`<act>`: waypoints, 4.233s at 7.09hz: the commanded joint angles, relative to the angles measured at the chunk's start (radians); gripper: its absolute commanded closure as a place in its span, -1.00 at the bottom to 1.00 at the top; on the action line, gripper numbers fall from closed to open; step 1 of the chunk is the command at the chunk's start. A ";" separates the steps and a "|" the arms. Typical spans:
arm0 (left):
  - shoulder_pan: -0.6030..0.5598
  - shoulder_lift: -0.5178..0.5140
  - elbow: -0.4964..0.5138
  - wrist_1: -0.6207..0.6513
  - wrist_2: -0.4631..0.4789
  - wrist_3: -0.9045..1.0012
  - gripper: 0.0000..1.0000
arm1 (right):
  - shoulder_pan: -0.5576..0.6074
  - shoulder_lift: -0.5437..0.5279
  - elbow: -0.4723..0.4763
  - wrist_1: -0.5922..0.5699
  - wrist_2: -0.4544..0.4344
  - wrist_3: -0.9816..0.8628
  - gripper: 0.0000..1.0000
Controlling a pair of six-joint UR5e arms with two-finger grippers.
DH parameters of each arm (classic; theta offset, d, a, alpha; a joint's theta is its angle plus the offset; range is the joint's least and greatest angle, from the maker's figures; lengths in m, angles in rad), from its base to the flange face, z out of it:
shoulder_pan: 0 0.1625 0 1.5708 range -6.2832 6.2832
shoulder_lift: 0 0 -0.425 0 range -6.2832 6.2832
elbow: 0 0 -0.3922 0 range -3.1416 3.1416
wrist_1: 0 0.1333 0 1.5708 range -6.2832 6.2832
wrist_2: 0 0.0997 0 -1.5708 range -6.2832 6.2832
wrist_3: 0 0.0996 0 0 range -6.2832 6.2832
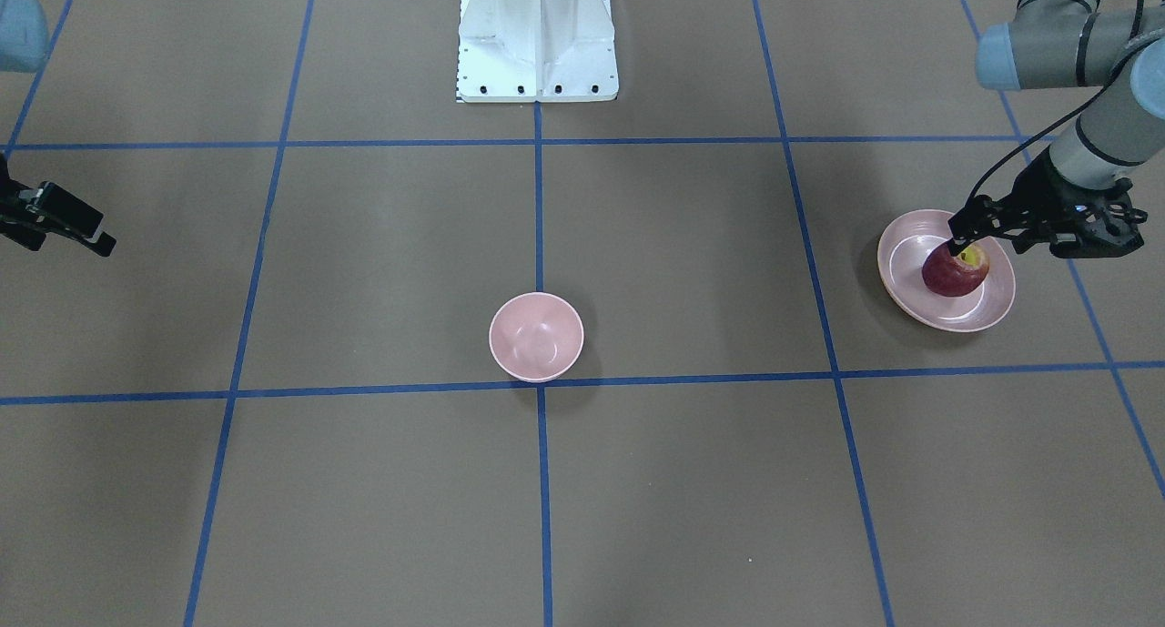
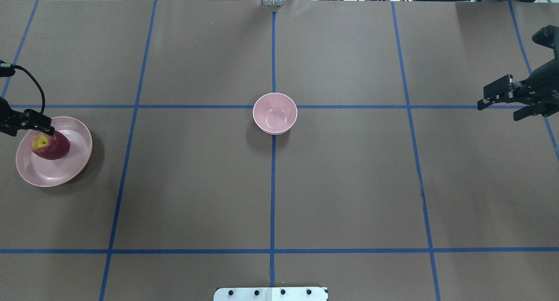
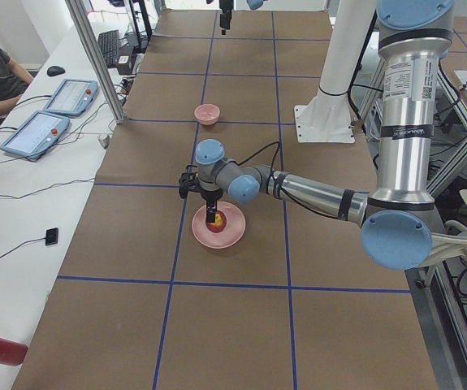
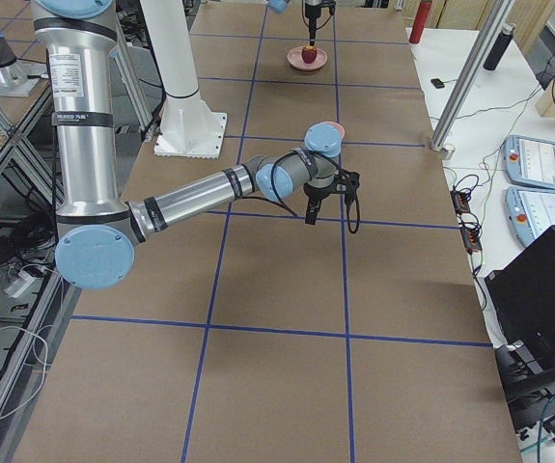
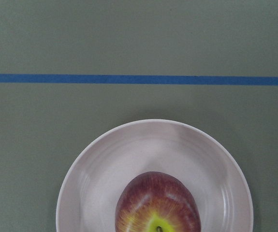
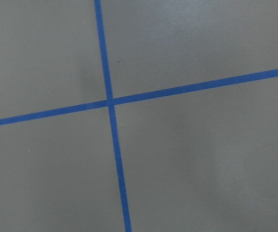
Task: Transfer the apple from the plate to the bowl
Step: 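Raise the right gripper away from the bowl while the left gripper reaches over the apple, then lower the left gripper onto the red apple on the plate and grasp it, then carry the red apple with the left gripper over the pink bowl, then lower the apple into the pink bowl and open the left gripper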
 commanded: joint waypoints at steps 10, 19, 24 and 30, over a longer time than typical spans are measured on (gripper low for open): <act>0.077 -0.017 0.100 -0.086 0.051 -0.043 -0.95 | 0.030 -0.143 -0.001 0.059 -0.002 -0.025 -1.00; 0.128 -0.445 -0.136 0.466 -0.069 -0.341 1.00 | 0.028 -0.132 -0.004 0.059 0.009 -0.022 -1.00; 0.357 -0.944 0.296 0.380 0.220 -0.579 1.00 | 0.039 -0.146 -0.005 0.059 -0.011 -0.056 -1.00; 0.430 -1.070 0.540 0.299 0.304 -0.576 1.00 | 0.080 -0.206 -0.021 0.058 -0.034 -0.287 -1.00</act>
